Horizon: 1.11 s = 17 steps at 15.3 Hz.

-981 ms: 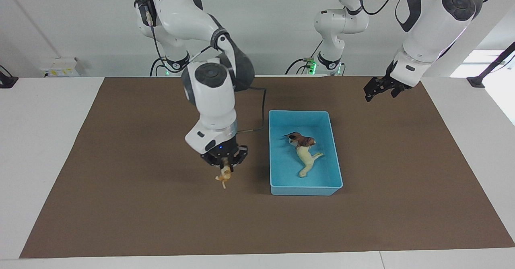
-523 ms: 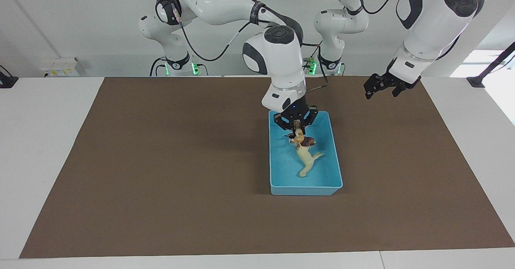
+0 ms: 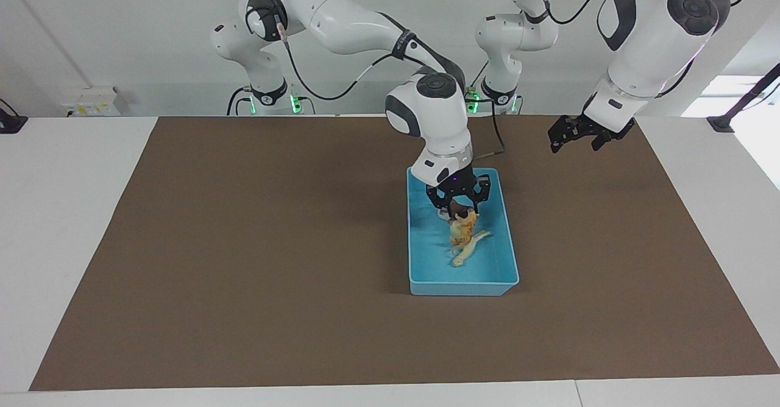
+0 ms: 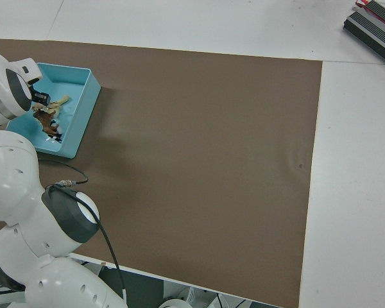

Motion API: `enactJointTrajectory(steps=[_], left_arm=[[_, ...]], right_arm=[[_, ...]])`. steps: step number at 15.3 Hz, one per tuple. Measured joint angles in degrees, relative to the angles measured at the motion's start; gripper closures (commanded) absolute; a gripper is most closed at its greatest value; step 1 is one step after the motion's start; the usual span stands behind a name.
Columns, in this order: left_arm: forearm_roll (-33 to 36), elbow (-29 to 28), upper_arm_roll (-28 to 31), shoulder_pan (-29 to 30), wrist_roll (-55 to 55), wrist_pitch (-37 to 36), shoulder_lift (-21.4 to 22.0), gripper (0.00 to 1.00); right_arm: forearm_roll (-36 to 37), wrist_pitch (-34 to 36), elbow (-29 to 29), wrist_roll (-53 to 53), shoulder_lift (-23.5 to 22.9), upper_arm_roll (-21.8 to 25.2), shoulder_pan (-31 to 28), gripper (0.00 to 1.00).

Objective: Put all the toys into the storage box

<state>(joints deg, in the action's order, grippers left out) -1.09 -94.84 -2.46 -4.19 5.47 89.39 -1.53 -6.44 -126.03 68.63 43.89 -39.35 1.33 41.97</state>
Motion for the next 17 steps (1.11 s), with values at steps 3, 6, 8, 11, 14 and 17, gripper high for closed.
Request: enactJointTrajectory(steps=[3, 6, 8, 11, 14, 17], left_arm=[[0.0, 0.0, 0.2, 0.0, 0.0, 0.0, 0.0, 0.0], [0.0, 0.1, 0.3, 0.1, 0.0, 0.0, 0.1, 0.0], [0.0, 0.1, 0.4, 0.1, 0.0, 0.0, 0.4, 0.0], [0.0, 0.1, 0.4, 0.1, 0.0, 0.0, 0.7, 0.0], [0.0, 0.1, 0.4, 0.1, 0.0, 0.0, 0.7, 0.0], [0.0, 0.1, 0.4, 0.1, 0.0, 0.0, 0.7, 0.0]], right_arm=[[0.8, 3.4, -1.3, 0.4, 1.2, 2.4, -0.6, 0.0], [1.9, 6.9, -1.8, -1.9, 5.4, 5.8, -3.3, 0.0], [2.1, 13.2, -1.2, -7.5, 9.0, 6.2, -8.2, 0.0], [2.3, 16.5, 2.5, -25.1, 13.6, 6.6, -17.8, 0.0], [2.3, 17.6, 4.5, -41.3, 15.1, 6.6, -26.9, 0.0], [2.2, 20.2, 4.7, -46.5, 16.4, 6.6, -32.3, 0.0]])
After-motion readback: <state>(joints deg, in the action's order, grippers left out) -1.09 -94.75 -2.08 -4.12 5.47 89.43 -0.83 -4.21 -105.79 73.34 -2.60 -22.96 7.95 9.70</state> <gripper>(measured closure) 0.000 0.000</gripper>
